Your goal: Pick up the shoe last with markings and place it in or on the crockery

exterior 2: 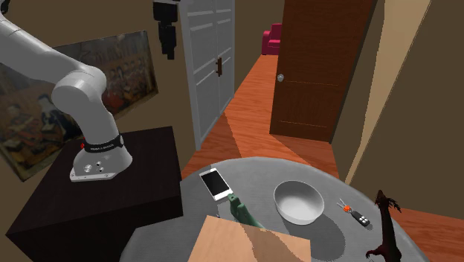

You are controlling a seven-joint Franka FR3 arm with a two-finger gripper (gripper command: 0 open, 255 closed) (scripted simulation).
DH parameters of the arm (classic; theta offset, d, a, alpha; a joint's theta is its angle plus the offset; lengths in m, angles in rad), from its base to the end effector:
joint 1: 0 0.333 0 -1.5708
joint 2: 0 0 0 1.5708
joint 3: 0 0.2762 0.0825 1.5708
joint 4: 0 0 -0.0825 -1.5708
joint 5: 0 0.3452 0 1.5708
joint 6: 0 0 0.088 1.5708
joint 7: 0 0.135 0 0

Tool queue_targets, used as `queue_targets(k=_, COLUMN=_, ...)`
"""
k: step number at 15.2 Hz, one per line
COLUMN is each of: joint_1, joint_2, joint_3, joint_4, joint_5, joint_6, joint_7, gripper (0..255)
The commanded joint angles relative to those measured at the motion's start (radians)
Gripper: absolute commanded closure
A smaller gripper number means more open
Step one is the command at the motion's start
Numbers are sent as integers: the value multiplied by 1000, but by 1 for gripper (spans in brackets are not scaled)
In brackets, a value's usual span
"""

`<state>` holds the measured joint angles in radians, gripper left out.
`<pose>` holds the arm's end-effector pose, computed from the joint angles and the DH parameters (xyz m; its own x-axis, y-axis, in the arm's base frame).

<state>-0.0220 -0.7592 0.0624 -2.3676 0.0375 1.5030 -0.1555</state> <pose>0.2909 0.0199 0.5155 0.9787 0.1757 -0.1057 0.1755 -0.9844 -0.0110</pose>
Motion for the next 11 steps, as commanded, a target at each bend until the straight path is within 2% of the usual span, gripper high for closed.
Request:
queue_targets(k=1, joint_1=0, joint_2=0, joint_3=0, joint_4=0, joint_5=0, joint_6=0, joint_7=0, gripper=0)
queue_targets(k=11, joint_1=-23, joint_2=35, joint_3=-124, joint_4=-247, joint_5=-183, joint_6=287, joint_7=-261, gripper=0)
